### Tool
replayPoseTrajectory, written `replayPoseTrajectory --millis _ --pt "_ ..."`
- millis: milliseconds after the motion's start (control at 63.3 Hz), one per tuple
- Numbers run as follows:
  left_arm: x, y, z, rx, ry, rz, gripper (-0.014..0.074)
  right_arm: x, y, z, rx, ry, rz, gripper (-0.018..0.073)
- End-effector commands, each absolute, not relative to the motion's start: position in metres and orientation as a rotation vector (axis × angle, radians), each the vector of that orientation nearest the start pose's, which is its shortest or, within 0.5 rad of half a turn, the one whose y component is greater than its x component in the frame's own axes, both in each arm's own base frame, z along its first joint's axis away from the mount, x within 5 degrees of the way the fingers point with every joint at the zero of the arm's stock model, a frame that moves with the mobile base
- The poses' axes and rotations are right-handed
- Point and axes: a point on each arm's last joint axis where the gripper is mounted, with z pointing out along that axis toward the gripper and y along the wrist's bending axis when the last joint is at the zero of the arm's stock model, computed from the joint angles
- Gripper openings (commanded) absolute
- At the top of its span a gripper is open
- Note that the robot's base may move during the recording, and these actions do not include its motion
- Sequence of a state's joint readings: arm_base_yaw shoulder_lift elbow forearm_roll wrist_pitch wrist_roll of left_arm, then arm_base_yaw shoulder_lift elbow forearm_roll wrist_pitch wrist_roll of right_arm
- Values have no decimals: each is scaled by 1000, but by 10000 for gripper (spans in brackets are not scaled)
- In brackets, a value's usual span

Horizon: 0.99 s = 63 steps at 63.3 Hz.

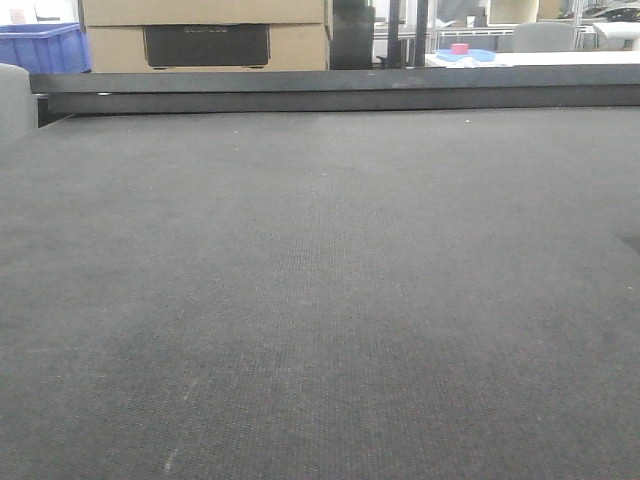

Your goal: Place valve from conveyor to right shelf box

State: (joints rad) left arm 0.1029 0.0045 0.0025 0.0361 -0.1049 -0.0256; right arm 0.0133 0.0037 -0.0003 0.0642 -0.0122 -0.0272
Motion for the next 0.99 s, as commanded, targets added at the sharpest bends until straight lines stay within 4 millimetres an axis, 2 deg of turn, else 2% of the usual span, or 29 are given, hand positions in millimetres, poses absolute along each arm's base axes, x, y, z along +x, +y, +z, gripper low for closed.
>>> replayPoseTrajectory --millis 0,111,221,268,332,379,426,521,616,679,821,979 --pt "53 5 229 -66 1313 87 -111 55 0 223 19 1404 35 -162" --pt "45 5 261 -66 1284 90 -111 45 1 261 13 1364 40 -162" --pt "35 4 292 -69 1353 102 -109 27 2 305 3 1364 46 -159" --pt "34 5 305 -68 1407 115 -87 24 2 318 1 1377 47 -138" --pt "36 5 323 -73 1462 120 -17 23 2 336 -1 1379 48 -68" --pt "39 6 333 -75 1485 120 52 28 2 348 -1 1386 48 32" --pt "44 6 344 -77 1510 120 169 33 2 359 -1 1393 48 143" --pt "60 8 361 -81 1568 119 388 49 2 369 0 1439 48 370" --pt "77 10 369 -87 1619 109 545 73 2 367 -4 1526 37 576" --pt "89 10 374 -96 1645 82 616 87 1 364 -21 1569 5 569" --pt "106 6 381 -79 1703 12 598 112 2 362 -27 1679 -2 569" --pt "118 1 387 -47 1825 -25 598 135 2 378 -33 1904 0 569"
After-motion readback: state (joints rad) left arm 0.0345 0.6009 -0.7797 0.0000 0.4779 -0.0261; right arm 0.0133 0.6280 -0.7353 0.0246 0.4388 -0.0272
